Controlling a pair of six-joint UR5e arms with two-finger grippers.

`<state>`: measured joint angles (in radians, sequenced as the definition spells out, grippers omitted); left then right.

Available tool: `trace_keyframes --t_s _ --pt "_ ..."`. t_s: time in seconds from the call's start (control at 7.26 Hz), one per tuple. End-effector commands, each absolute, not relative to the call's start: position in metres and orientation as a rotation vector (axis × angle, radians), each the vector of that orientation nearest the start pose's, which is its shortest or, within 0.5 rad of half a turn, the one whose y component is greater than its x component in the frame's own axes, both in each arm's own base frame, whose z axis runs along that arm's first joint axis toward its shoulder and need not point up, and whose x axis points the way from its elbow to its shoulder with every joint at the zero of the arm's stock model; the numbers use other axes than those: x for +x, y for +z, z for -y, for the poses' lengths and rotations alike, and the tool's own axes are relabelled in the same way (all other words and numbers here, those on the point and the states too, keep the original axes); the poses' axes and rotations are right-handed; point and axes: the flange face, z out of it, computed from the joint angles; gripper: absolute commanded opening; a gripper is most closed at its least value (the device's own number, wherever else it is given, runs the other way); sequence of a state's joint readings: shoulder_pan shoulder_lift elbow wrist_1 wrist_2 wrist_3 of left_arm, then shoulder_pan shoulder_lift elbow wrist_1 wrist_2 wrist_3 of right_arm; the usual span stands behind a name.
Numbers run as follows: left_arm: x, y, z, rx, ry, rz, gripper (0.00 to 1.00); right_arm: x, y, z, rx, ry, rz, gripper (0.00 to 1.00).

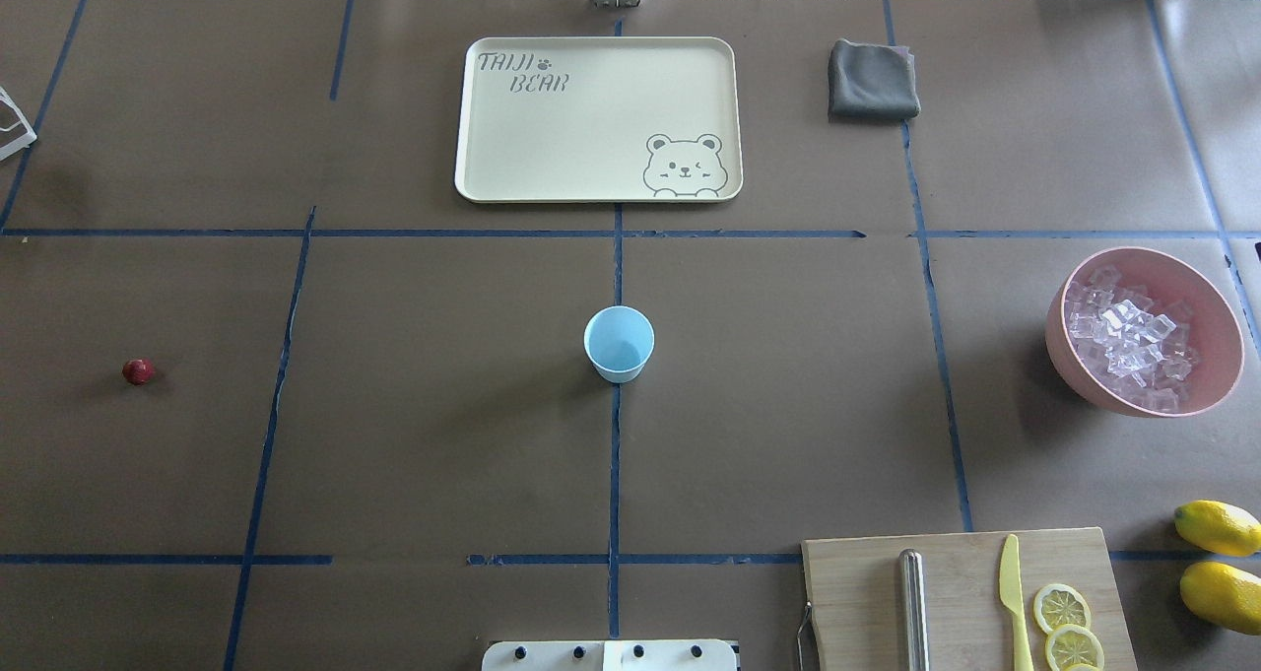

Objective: Put ice and strawberries in cup
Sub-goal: 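Lower the right gripper into the pink bowl over the ice cubes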

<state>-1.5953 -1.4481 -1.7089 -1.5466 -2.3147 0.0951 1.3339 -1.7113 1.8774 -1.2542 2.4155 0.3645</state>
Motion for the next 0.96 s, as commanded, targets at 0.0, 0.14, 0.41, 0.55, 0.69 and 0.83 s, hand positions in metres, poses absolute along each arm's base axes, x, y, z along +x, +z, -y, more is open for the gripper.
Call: trace_keyframes --t_s 0.0,0.14,0.41,0.55,0.69,0.83 --pt "-0.076 0.652 0.438 0.037 0.066 -0.743 1.00 -0.117 0.504 0.435 0.181 -0.007 0.921 1.00" --pt "-0.076 0.652 0.438 0.038 0.066 -0.743 1.00 -0.132 0.513 0.425 0.189 -0.002 0.890 1.00" --pt "-0.076 0.654 0.438 0.035 0.065 -0.743 1.00 -0.145 0.527 0.413 0.176 -0.021 0.843 1.00" --pt "-0.075 0.655 0.438 0.033 0.066 -0.745 1.00 -0.154 0.534 0.408 0.182 -0.031 0.805 1.00" --pt "-0.075 0.654 0.438 0.035 0.067 -0.745 1.00 -0.157 0.539 0.402 0.170 -0.040 0.798 1.00" --pt "-0.075 0.654 0.438 0.035 0.067 -0.745 1.00 -0.159 0.540 0.399 0.163 -0.047 0.796 1.00"
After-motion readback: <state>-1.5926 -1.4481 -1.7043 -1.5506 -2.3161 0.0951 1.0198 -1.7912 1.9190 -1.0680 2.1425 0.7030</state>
